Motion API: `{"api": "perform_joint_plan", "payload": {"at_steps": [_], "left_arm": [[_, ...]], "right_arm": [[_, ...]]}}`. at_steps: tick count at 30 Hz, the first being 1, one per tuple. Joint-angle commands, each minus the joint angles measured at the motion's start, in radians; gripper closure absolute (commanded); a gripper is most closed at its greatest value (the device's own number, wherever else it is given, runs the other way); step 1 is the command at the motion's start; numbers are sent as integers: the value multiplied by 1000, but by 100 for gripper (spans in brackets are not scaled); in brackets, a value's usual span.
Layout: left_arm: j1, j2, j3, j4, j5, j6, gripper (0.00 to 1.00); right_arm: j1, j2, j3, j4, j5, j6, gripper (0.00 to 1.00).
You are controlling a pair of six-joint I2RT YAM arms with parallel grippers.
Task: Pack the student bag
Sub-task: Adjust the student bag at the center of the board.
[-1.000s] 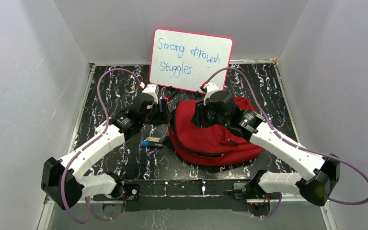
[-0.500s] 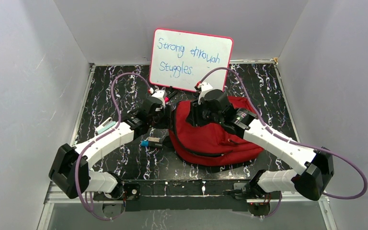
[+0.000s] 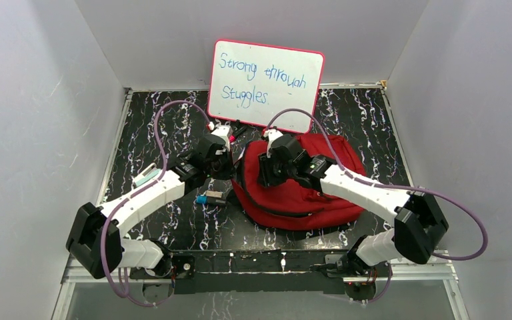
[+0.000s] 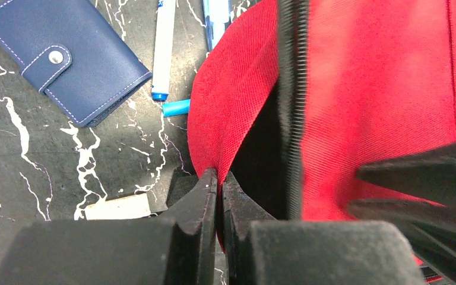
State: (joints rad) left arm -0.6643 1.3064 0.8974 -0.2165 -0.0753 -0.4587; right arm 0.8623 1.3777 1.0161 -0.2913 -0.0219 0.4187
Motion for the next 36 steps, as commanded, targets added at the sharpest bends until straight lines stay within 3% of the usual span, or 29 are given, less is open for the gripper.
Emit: {"api": "perform_joint_plan", "payload": {"at_steps": [1,12,28,32,36], "left_arm": [[-3,-69,71,-32,-21,17,100],[-4,-65,143,-53,-39,22,100],[-4,-101,215,-80,55,-2,100],[-3,-100,198,-80,65,-3,100],[-3,-101,172,-75,60,-10,100]], "right_arm": [[0,42,-12,52,41,0,63],[4,119,-91,39,-63,28,63],[15,227,-146,112,163,32,63],[15,159,-111,100,166,17,60],[15,-13,-109,105,118,6,58]]}}
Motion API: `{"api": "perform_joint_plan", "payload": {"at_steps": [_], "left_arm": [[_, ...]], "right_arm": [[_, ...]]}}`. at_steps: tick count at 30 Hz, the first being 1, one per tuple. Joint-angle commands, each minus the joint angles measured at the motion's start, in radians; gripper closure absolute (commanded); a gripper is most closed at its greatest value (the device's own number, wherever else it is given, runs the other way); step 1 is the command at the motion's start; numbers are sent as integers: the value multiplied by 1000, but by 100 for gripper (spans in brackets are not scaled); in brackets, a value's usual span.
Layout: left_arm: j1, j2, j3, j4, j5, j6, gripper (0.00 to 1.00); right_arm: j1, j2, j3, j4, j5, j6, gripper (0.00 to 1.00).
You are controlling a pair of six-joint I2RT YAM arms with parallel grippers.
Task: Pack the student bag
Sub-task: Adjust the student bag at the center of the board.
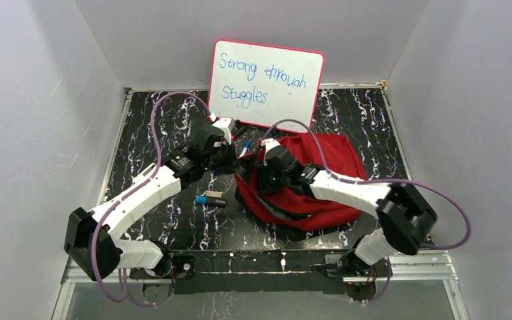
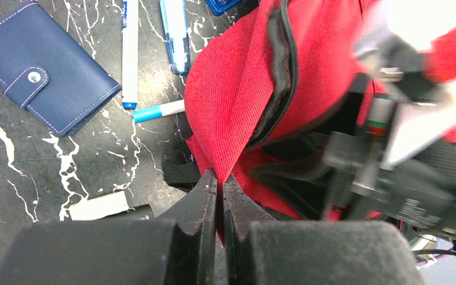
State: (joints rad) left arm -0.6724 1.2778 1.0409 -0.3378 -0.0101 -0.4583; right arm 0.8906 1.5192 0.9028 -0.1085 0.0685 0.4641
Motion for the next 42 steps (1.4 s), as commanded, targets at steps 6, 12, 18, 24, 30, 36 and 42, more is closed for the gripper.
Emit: {"api": "perform_joint_plan", "payload": {"at_steps": [6,12,18,24,30,36,42], "left_arm": [[5,-39,23,60,-7,-13,100],[5,-3,35,63,-2,-4,100],[5,13,44,63,-4,0,100],[4,23,51,63,-9,3,100],[5,39,52,60,-27,12,100],[6,123,74,70,-92,63,83],[20,215,127,82,-172,137,65]], "right_arm": [[-14,-351,-5,-116,-62,-60,55],[-14,-409,-23,-251,-115,-60,60],[-13,-421,-88,-293,-152,-44,63],[-13,-371,-147,-340,-145,-30,64],[-15,-449,-74,-355,-120,-52,64],[-13,-410,61,-235,53,-92,64],[-14,-337,111,-123,125,-98,64]]}}
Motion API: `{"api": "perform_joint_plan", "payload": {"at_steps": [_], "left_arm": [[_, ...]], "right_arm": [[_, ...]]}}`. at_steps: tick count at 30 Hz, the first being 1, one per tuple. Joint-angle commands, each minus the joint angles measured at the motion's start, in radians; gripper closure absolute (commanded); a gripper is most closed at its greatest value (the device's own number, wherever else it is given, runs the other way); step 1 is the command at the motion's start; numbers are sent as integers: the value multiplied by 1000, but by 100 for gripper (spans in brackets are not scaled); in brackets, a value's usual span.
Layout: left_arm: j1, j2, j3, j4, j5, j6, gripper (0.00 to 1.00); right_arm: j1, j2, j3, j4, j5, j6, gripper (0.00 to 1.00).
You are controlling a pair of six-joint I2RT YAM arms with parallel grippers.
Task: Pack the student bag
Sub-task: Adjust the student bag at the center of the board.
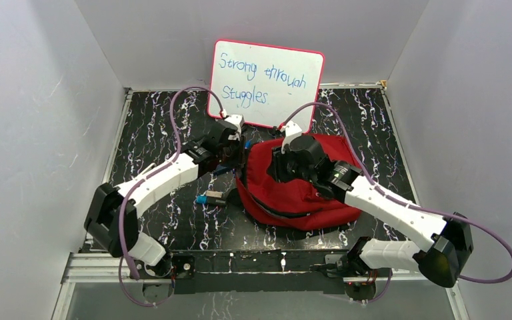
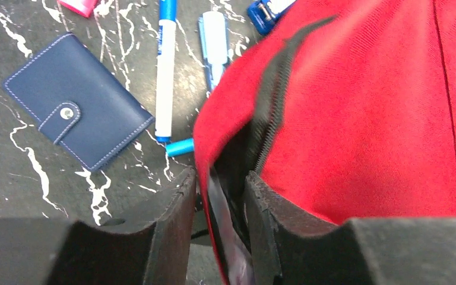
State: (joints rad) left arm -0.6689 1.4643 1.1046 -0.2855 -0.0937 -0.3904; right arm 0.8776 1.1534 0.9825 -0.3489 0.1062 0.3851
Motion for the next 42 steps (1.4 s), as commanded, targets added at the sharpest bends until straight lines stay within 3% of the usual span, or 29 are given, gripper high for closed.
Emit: {"api": "perform_joint_plan", "payload": {"at_steps": [1,12,16,20,28,35,42], "left_arm": [[20,41,72,28,-100,81,63],[31,126,125,30,-169,174,64],[33,141,135,37,-152,183,84],[32,137,134,46,-148,182,94],[33,140,165,47,-172,197,98],[35,139,179,51,-173,196,98],[38,112,153,75,-175,186,94]], "right_arm": [[-3,35,32,132,105,-17,64],[-87,245,93,292,119,-28,69],[-103,296,101,356,80,-51,70],[-106,351,91,425,26,-89,70],[-104,431,57,354,-137,-61,71],[-104,422,-55,296,-111,-44,71],[-104,428,-68,237,-49,-45,72]]}}
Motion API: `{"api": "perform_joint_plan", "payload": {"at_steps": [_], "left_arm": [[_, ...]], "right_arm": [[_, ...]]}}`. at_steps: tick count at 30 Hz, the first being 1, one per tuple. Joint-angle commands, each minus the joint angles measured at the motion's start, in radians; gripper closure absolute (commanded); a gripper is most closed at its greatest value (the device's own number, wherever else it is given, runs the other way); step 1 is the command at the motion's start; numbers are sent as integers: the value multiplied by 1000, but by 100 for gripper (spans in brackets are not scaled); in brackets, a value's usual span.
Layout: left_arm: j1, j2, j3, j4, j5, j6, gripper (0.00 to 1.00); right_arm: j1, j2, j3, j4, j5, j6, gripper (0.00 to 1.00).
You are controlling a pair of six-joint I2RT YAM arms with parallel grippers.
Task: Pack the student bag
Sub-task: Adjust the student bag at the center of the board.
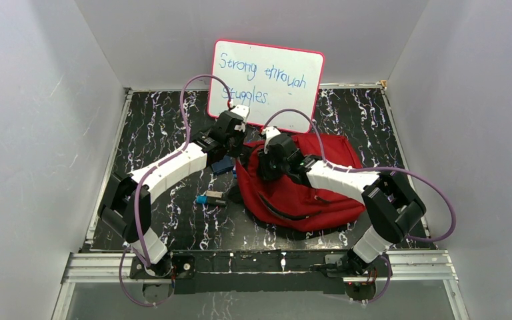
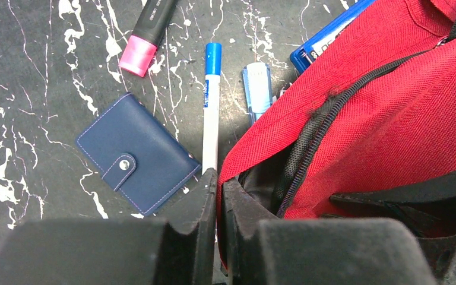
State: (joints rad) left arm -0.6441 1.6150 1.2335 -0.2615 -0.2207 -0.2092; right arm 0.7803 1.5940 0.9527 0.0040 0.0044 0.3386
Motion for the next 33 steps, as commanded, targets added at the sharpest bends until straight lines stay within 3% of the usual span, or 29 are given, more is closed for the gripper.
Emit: {"api": "perform_joint_plan", "payload": {"at_steps": [1,8,12,22,33], "left_arm": [[14,-37,22,52,-47,5,88],[15,20,28,92,16,31,56],[15,81,67,108,16,76,46],[15,168,117,173,109,160,43],[16,210,194,223,193,197,45]], "right_arm": [[-6,-30,-31,-129,55,2,72],[-7,-248,42,-136,23,-26,68],[-8,-336,65,-141,82,-17,67],[-30,-327,51,-85,275,29,67],[-90,-193,68,-13,232,38,67]]}}
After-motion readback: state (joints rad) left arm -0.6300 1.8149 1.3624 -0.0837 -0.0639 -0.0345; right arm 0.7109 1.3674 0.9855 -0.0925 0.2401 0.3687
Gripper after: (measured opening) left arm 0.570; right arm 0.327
